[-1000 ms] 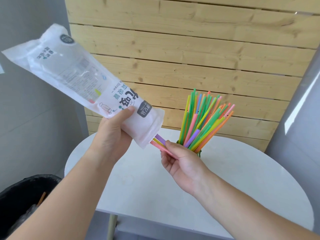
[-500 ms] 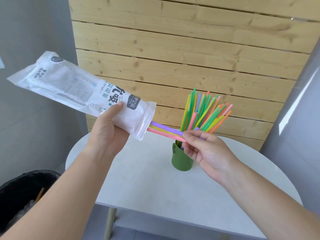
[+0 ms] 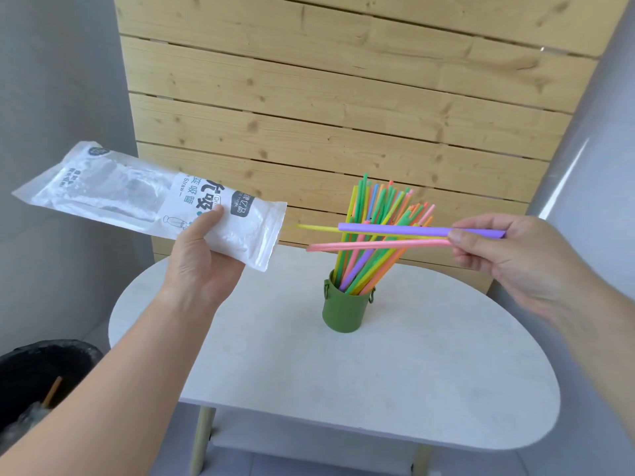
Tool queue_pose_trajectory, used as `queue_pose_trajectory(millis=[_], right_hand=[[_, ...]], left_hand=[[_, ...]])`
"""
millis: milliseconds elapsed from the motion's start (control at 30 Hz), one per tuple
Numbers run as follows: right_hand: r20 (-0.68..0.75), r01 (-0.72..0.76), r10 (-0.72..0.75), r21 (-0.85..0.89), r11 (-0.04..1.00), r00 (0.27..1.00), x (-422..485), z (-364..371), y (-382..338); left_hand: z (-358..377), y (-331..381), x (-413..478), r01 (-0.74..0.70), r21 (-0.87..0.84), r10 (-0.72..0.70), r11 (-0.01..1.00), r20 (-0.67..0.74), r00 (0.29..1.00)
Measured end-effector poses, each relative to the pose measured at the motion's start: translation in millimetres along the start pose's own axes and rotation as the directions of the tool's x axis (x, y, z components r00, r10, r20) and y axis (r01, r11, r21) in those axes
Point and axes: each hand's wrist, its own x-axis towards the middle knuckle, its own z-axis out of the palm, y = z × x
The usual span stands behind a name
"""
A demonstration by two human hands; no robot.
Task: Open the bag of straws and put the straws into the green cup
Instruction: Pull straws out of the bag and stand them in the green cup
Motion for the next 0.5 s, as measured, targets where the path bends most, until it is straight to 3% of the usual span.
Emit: queue_pose_trajectory(millis=[267, 500], right_hand=[[-0.045, 0.085, -0.109, -0.371, 0.925, 0.993, -1.0, -15.5, -20.8], [0.013, 0.136, -0.155, -0.549, 0.825, 0.988, -5.0, -6.3, -34.2]], left_hand=[[3.8, -4.3, -4.0, 0.026, 0.031, -0.026, 0.999, -0.026, 0.999], [4.1, -3.3, -4.9, 0.028, 0.032, -0.028, 0.999, -0.012, 1.000]])
